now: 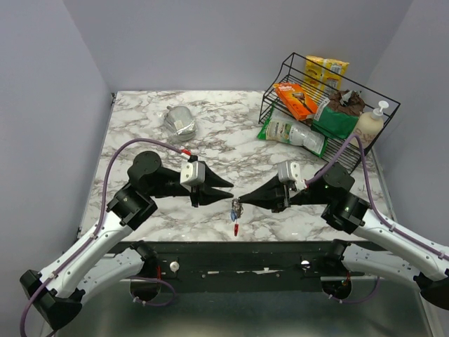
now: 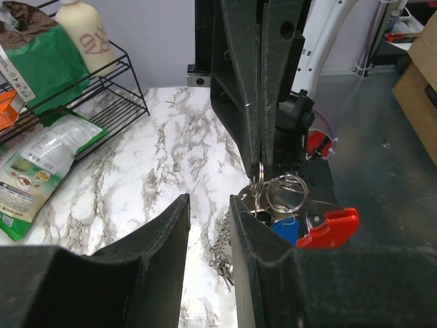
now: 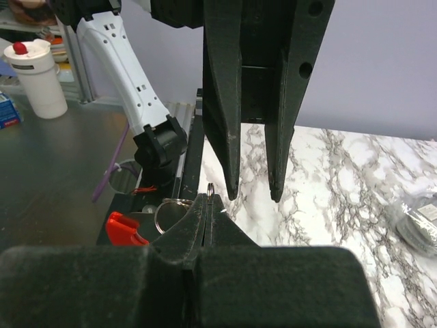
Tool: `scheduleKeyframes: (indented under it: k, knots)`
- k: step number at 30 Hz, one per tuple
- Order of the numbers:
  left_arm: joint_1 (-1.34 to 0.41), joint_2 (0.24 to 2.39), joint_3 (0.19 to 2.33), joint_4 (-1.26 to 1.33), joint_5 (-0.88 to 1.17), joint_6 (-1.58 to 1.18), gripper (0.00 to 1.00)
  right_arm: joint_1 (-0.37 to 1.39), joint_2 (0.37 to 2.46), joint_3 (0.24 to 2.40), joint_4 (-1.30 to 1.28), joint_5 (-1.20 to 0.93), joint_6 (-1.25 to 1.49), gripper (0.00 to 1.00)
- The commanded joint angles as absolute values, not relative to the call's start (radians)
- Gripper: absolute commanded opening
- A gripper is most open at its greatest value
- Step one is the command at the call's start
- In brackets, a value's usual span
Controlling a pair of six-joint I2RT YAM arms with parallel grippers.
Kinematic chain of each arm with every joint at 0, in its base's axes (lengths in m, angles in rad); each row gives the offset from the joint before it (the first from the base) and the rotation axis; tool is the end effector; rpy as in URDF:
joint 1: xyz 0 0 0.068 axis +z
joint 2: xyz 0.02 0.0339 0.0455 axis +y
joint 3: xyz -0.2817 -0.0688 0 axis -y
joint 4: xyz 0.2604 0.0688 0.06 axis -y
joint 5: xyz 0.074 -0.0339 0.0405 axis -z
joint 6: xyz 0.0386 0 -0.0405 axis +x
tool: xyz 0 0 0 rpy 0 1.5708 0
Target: Put the keys on the keyring
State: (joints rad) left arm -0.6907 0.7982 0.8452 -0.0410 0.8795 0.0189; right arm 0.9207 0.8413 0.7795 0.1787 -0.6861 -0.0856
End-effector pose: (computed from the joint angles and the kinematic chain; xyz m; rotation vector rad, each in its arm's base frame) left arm 0.1192 -0.1371 0.3880 1.2170 1.1894 -1.1932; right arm 0.1010 0.1732 0.3794 -1.2342 1.0099 1.1579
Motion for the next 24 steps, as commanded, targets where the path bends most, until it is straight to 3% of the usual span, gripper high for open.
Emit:
scheduleKeyframes:
  k: [1, 15, 24]
  knots:
    - [-0.687, 0.796, 0.854, -0.005, 0.953, 0.005, 0.38, 0.913, 0.831, 0.804, 0.241, -0.696, -0.087, 0.00]
    - [-0.689, 0.753, 0.808, 0.107, 1.037, -0.057, 0.38, 0.911, 0.830, 0.801, 0.244, -0.677, -0.084, 0.00]
    - [-0.703, 0.776, 0.811, 0.084, 0.980, -0.035, 0.36, 0.911, 0.834, 0.804, 0.244, -0.680, -0.084, 0.00]
